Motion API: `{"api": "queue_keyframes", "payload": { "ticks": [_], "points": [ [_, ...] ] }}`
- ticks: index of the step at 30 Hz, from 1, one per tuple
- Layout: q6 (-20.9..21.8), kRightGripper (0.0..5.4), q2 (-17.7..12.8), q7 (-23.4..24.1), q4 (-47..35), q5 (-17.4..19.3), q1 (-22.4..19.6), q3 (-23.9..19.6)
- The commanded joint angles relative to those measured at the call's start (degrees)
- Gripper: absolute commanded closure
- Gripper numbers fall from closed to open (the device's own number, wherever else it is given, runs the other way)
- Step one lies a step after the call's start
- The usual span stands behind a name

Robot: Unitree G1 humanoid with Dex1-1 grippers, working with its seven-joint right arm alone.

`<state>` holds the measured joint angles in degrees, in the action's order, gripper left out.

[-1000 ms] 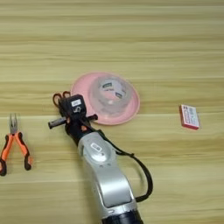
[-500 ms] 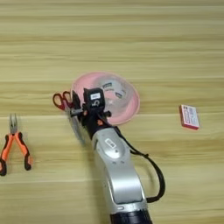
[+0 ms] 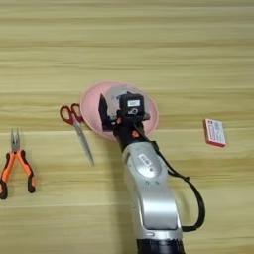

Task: Move the objects on the table

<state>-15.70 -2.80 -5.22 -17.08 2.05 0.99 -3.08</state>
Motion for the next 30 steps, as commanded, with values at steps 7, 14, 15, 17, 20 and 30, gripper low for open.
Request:
{"api": "queue_keyframes", "payload": {
  "ticks": [7, 14, 15, 17, 20, 30],
  "points": [
    [2.32, 0.66, -5.99, 2.22, -0.22, 2.10, -3.91, -11.74],
    [3.23, 0.04, -9.63, 3.16, 4.42, 2.17, -4.57, -17.33],
    [3.59, 0.04, -10.18, 3.38, 5.50, 2.21, -4.69, -18.36],
    [4.41, 0.04, -11.37, 3.67, 7.93, 2.13, -5.09, -19.96],
    [5.74, 0.04, -13.10, 4.03, 11.76, 1.81, -6.03, -21.41],
    [9.80, 0.04, -17.27, 2.87, 27.22, 2.88, -9.25, -23.47]
  ]
}}
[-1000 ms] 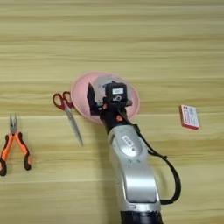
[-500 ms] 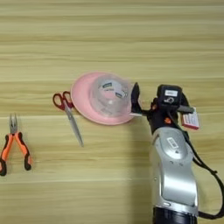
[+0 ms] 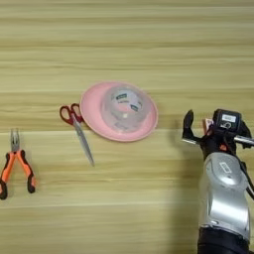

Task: Move the objects on the table

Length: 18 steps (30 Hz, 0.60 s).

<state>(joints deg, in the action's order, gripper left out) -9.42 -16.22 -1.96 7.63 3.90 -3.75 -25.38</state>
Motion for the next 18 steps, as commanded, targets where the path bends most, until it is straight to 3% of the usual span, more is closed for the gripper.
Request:
{"api": "queue_keyframes", "payload": {
  "ticks": [1, 7, 18],
  "points": [
    [4.06, 0.04, -4.19, -0.39, 4.37, 1.23, -4.91, -1.36],
    [6.93, 0.04, -5.59, -0.37, 13.12, 2.65, -6.90, -2.65],
    [10.12, 0.04, -7.23, -0.15, 21.78, 5.10, -8.77, -3.95]
  ]
}}
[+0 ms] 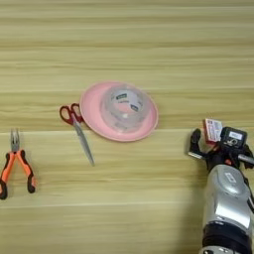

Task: Move the objects on the table

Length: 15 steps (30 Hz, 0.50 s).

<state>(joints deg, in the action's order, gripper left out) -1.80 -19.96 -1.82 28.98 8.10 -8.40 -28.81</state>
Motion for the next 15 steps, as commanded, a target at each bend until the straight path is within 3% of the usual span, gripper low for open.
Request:
{"api": "queue_keyframes", "payload": {
  "ticks": [1, 7, 15],
  "points": [
    [2.72, 0.04, -3.61, -0.35, 1.31, 1.10, -4.34, -0.56],
    [4.57, 0.04, -4.72, -0.69, 6.70, 1.98, -5.46, -0.81],
    [4.51, 0.04, -3.89, -2.17, 7.39, 3.21, -6.00, 0.70]
  ]
}}
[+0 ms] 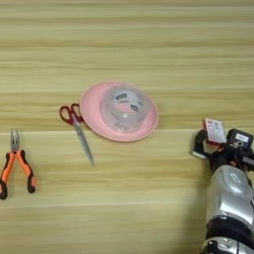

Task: Move the objects on the table

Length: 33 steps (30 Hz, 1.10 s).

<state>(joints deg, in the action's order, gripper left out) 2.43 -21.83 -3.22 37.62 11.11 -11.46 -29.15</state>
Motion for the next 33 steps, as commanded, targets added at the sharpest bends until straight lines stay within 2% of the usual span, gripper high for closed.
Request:
{"api": "queue_keyframes", "payload": {
  "ticks": [1, 11, 33],
  "points": [
    [0.31, 0.04, -2.00, -0.84, -1.02, 0.25, -3.03, 1.18],
    [0.16, 0.04, -1.78, -2.16, 0.68, 0.44, -3.44, 2.67],
    [0.51, 2.39, -1.82, -3.18, 2.56, 0.38, -3.82, 3.99]
  ]
}}
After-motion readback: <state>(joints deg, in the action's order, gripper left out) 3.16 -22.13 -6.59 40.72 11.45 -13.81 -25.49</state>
